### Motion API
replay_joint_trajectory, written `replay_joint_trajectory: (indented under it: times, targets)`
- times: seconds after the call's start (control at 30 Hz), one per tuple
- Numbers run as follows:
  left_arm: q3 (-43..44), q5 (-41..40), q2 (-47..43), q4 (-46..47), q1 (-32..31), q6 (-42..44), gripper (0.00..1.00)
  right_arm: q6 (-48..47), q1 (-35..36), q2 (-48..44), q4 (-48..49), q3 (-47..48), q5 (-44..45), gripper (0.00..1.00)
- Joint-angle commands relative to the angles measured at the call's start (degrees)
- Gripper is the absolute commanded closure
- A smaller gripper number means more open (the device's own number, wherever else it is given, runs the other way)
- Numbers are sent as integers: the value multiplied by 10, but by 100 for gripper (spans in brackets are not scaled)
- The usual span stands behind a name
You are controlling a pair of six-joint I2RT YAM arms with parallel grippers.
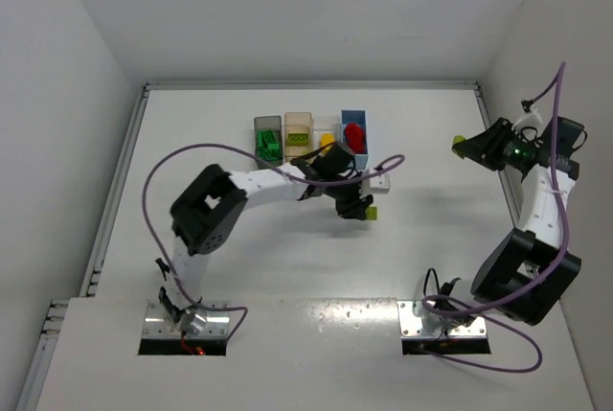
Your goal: Sort the legos into containers by color
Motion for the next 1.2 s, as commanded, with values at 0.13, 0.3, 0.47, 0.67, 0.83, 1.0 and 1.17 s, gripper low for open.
replay_joint_trajectory:
  times: [0.13,0.3,0.47,0.67,0.83,1.0,1.17]
  targets:
    - [-17,-124,-201,127,55,-231,83,-11,97,49,80,35,-8,100]
    - [28,-208,-187,34,129,-253,83,6,189,132,119,116,12,100]
    - [48,-242,-144,2,186,-281,84,6,251,210,119,206,23,100]
    - [54,-255,-110,-10,222,-313,84,6,303,274,119,286,29,100]
    - [88,-255,-64,-22,235,-318,69,-13,338,292,101,306,35,100]
    - [94,-272,-44,-27,254,-331,57,-31,364,292,95,306,48,100]
    - [106,-267,-38,-27,265,-341,35,-53,403,318,84,336,65,100]
